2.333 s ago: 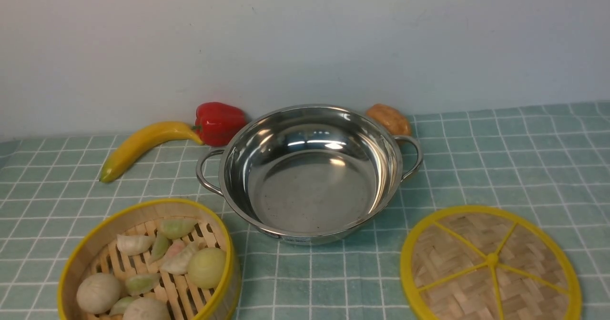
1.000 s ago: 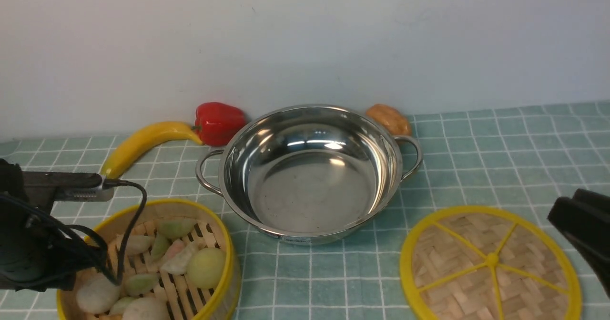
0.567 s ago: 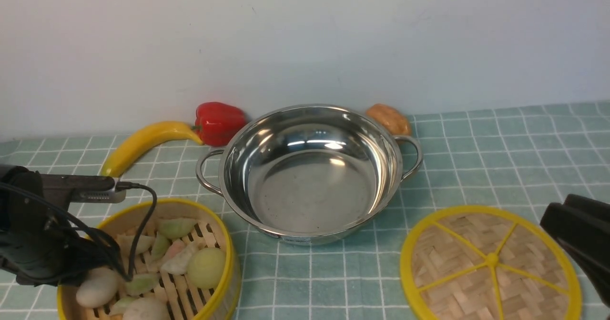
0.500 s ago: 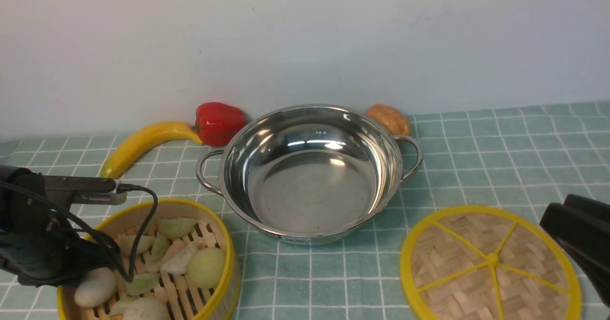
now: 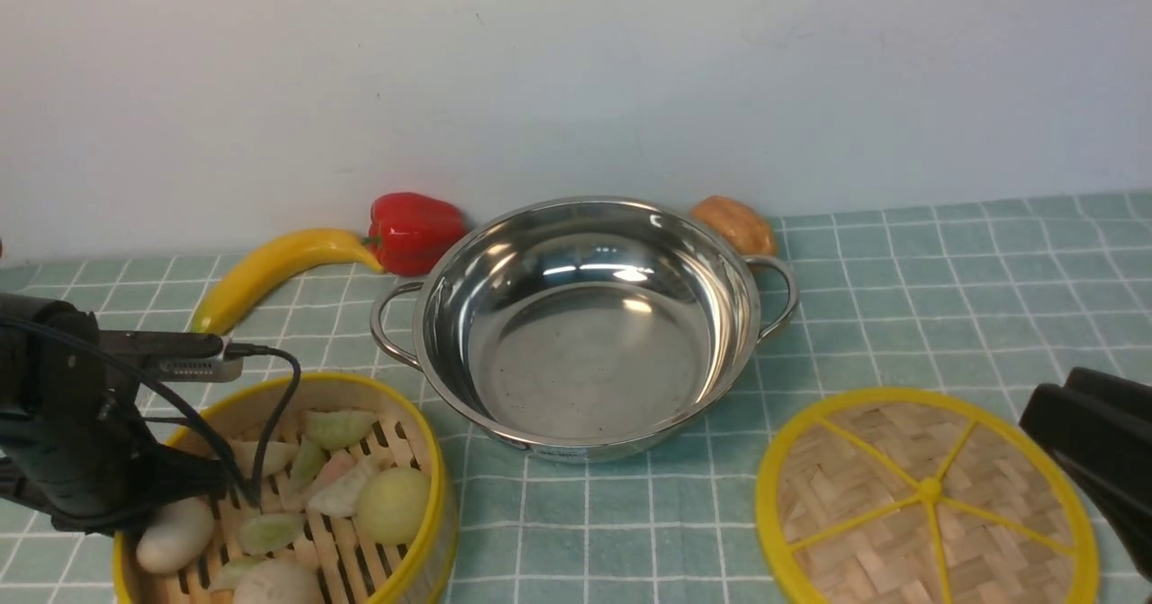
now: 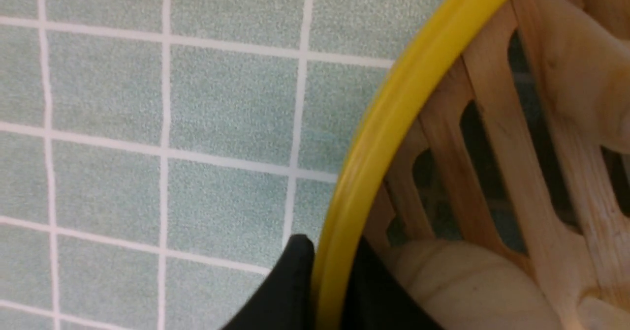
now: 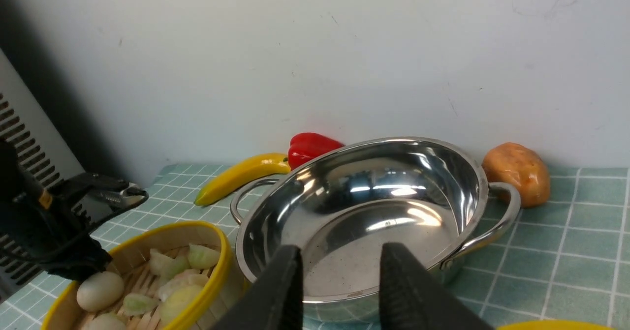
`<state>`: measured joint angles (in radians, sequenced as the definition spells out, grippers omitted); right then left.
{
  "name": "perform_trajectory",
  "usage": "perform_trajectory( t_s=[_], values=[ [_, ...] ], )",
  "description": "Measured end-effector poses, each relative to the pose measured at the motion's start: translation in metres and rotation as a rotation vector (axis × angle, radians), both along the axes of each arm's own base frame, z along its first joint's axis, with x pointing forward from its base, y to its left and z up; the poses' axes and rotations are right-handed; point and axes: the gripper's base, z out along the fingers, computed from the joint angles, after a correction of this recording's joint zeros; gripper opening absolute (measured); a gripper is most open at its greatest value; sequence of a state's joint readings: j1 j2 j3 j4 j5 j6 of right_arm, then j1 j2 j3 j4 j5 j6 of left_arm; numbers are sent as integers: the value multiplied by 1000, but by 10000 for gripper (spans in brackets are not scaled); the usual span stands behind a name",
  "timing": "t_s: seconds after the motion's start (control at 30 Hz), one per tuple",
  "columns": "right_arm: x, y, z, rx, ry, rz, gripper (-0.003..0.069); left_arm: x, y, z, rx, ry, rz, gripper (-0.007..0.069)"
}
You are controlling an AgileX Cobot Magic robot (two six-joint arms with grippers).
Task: Place the steamer in the pot on the blue tablecloth, and put the lid on the steamer.
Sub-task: 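Grasp the rim of the steamer basket holding the buns with the left gripper, then place the bamboo steamer basket with dumplings into the steel pot with the left gripper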
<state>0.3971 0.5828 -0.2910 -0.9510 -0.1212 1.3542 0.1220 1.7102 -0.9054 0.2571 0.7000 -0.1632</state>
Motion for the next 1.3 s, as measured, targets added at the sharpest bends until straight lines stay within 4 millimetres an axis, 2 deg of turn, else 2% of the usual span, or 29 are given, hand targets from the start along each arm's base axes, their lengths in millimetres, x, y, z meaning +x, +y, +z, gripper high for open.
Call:
perform_trajectory(
  t_s=[0.1, 0.37, 0.43, 0.5, 0.7, 0.87, 0.93, 1.0, 1.03, 1.07, 1.1, 1.13, 1.17, 1.2, 1.23, 1.3],
  values=[
    [0, 0, 0, 3, 2, 0, 240, 7, 10, 12, 2, 16, 24, 38],
    [0, 0, 0, 22, 15, -2, 240, 16, 63, 58, 30, 26, 104, 33],
    [0, 0, 0, 23, 15, -2, 240, 17, 68, 64, 22, 17, 110, 33],
    [0, 0, 0, 23, 15, -2, 240, 19, 78, 80, -6, -22, 119, 33],
    [1, -1, -1, 17, 22, -15, 240, 26, 79, 104, -60, -71, 86, 33],
    [1, -2, -2, 11, 29, -28, 240, 36, 77, 143, -95, -139, 71, 33],
    [1, -3, -2, 8, 34, -36, 240, 41, 71, 159, -130, -185, 54, 33],
    [2, -4, -3, 3, 39, -46, 240, 52, 53, 176, -164, -248, -2, 33],
    [2, -4, -3, 3, 39, -46, 240, 54, 51, 178, -169, -257, -8, 33],
    [2, -4, -3, 1, 42, -51, 240, 64, 31, 185, -187, -278, -67, 33],
    [2, -4, -3, 1, 42, -51, 240, 65, 28, 186, -189, -280, -75, 33],
    [2, -4, -3, -1, 44, -56, 240, 77, 3, 190, -205, -290, -142, 33],
    [2, -4, -4, -1, 45, -57, 240, 80, -4, 191, -210, -290, -157, 33],
    [2, -4, -4, -2, 45, -57, 240, 93, -31, 190, -226, -285, -216, 33],
    [2, -4, -4, -2, 45, -57, 240, 96, -37, 189, -232, -283, -226, 33],
    [2, -4, -4, 3, 48, -58, 240, 117, -81, 178, -259, -263, -307, 33]
  ],
)
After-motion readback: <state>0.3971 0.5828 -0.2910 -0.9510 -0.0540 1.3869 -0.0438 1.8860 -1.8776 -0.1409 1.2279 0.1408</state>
